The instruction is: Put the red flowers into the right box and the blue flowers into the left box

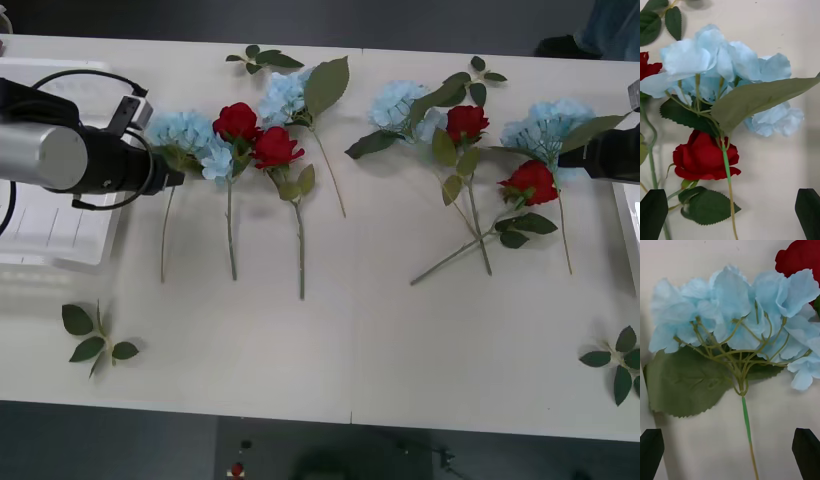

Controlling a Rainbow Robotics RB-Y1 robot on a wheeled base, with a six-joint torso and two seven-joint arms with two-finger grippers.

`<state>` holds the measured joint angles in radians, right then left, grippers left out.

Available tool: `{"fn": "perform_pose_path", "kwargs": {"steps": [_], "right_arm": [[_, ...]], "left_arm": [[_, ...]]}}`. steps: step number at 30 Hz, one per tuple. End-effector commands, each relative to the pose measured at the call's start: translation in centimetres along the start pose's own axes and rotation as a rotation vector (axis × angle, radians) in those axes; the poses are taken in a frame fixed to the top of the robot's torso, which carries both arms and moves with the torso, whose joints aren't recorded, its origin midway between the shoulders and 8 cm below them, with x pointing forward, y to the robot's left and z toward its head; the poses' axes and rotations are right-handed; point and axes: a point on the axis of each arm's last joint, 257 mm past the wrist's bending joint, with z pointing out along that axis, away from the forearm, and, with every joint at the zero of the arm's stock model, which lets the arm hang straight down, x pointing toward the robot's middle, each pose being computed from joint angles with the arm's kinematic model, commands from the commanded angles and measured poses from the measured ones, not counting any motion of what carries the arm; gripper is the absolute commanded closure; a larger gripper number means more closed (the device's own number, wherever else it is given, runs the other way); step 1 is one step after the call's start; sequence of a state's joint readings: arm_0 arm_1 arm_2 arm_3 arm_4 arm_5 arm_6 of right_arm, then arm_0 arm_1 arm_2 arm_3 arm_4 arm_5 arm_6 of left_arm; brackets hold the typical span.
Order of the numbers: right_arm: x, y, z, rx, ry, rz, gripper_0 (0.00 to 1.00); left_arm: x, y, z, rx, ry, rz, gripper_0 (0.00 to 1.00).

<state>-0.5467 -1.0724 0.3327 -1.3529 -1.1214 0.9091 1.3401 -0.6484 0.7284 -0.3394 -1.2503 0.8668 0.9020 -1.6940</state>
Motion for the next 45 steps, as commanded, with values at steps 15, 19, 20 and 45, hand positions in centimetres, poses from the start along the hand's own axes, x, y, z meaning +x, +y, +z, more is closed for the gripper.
{"fn": "perform_pose_path", "kwargs": {"steps": [15,19,20,45], "right_arm": [[-2.1,0.5,4.2,-0.014,-0.132,0.114,0.00],[-2.5,0.0,4.6,0.000,-0.143,0.125,0.00],[-2.3,-0.2,4.7,0.004,-0.141,0.128,0.00],[-1.0,-0.2,8.0,0.041,-0.178,0.100,1.00]], "left_arm": [[-1.3,-2.8,2.4,-0.117,0.021,0.060,0.00],[0.3,-3.2,3.4,-0.110,0.056,0.037,0.00],[0.5,-3.2,3.5,-0.109,0.060,0.033,0.00],[-6.0,-0.5,0.1,-0.116,-0.142,0.013,1.00]]}}
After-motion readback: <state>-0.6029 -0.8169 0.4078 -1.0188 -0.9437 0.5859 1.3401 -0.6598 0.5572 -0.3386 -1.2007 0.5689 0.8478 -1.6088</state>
